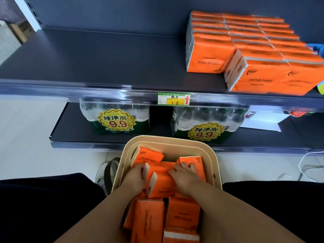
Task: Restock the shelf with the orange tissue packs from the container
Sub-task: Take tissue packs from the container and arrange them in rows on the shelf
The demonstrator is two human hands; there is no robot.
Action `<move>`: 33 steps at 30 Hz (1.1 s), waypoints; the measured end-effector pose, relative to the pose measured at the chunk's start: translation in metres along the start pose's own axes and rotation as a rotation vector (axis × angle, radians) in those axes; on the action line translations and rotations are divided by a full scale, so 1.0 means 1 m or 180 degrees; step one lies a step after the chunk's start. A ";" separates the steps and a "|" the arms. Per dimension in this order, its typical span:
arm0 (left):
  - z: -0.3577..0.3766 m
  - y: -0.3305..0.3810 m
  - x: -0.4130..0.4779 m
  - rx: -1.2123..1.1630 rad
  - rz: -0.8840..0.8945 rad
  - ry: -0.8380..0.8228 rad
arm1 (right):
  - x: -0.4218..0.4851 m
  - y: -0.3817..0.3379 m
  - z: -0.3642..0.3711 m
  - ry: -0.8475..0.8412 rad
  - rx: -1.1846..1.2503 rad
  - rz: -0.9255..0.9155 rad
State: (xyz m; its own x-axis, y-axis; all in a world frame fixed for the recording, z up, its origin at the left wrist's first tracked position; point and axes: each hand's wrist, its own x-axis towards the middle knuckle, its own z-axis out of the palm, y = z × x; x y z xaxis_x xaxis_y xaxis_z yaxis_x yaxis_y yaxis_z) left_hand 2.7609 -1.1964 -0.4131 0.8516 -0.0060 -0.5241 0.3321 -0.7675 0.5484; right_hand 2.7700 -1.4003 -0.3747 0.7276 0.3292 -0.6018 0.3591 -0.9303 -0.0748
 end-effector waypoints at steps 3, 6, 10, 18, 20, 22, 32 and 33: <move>0.000 -0.002 0.001 -0.0116 0.0038 -0.0083 | -0.001 0.000 0.000 0.0038 0.0050 -0.0049; -0.006 -0.005 0.003 -0.0245 -0.0011 -0.0064 | -0.003 0.000 -0.002 -0.0029 0.0129 -0.0066; -0.014 -0.009 0.006 -0.0353 -0.0041 0.0001 | -0.006 0.003 -0.008 -0.0031 0.0346 -0.0089; -0.028 -0.005 -0.006 -0.0399 0.0260 -0.0387 | -0.023 0.016 -0.046 0.0032 0.0999 -0.0431; -0.038 0.005 -0.011 -0.0357 0.0411 -0.0495 | -0.032 0.020 -0.065 0.0062 0.1197 -0.0480; -0.053 0.018 -0.016 -0.0274 0.0556 -0.0623 | -0.044 0.022 -0.088 0.0054 0.1274 -0.0531; -0.163 0.104 -0.053 -0.0291 0.1000 -0.1018 | -0.109 0.040 -0.176 0.0333 0.1649 -0.0737; -0.170 0.111 -0.057 -0.0333 0.1057 -0.1001 | -0.113 0.042 -0.181 0.0441 0.1673 -0.0767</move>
State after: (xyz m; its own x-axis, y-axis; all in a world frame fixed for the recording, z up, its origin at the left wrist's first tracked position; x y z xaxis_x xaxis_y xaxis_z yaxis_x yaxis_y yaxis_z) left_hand 2.8183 -1.1725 -0.2121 0.7598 -0.4467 -0.4724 0.1152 -0.6226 0.7741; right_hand 2.8089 -1.4472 -0.1659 0.7437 0.5262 -0.4123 0.2117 -0.7704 -0.6013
